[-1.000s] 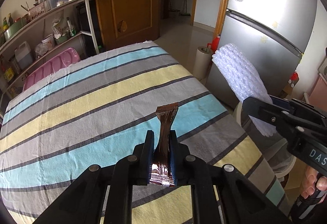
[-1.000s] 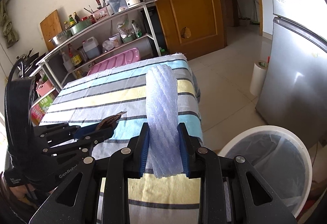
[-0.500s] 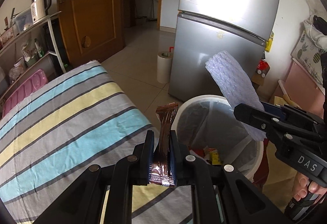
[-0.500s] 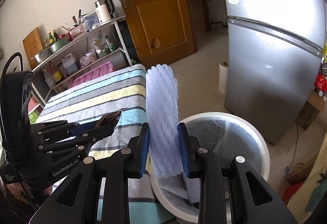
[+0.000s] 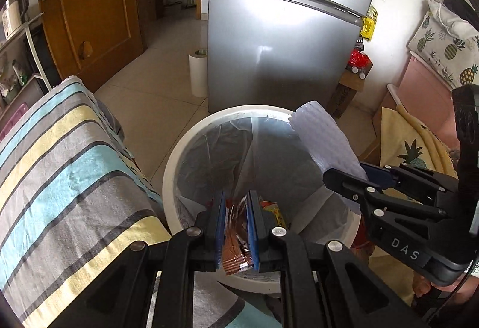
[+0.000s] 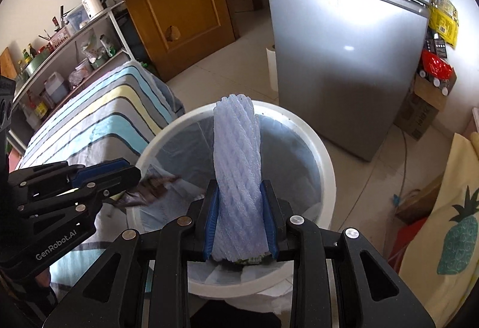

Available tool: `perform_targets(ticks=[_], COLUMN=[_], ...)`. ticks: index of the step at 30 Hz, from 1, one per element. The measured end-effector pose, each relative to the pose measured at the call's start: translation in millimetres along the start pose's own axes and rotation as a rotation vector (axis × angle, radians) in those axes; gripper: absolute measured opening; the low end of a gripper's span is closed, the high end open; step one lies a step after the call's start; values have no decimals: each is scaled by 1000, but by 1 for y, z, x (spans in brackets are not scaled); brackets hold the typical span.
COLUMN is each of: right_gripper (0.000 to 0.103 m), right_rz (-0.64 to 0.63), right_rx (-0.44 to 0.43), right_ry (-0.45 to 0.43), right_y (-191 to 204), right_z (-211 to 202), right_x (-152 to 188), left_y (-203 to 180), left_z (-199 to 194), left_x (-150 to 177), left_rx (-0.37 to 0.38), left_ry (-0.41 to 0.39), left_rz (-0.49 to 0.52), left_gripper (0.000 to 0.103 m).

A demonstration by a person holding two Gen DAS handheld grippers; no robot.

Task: Collect trash
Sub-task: 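Open the left gripper to drop the wrapper while the right releases the foam net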

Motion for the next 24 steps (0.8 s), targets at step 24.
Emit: perform_targets(ticks=[24], right_gripper=[51], right_rz=[39], right_rx=[72], right_ry=[-109], right_y=[7], right_z=[-46], right_x=[-4], left_y=[11], left_z=[-42], left_x=[3], left_rx=[-38], left_ry=[-106], left_rz=[-4], left_gripper=[29])
Point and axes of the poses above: each gripper's, at about its wrist camera, not at the fingertips, and z roughly the way its jaws point, y to its left, x to its underside, the point moved 10 cm from there along z, roughly the way its jaws point, and after that the axes turned 8 degrees about -z, right-handed, at the moved point
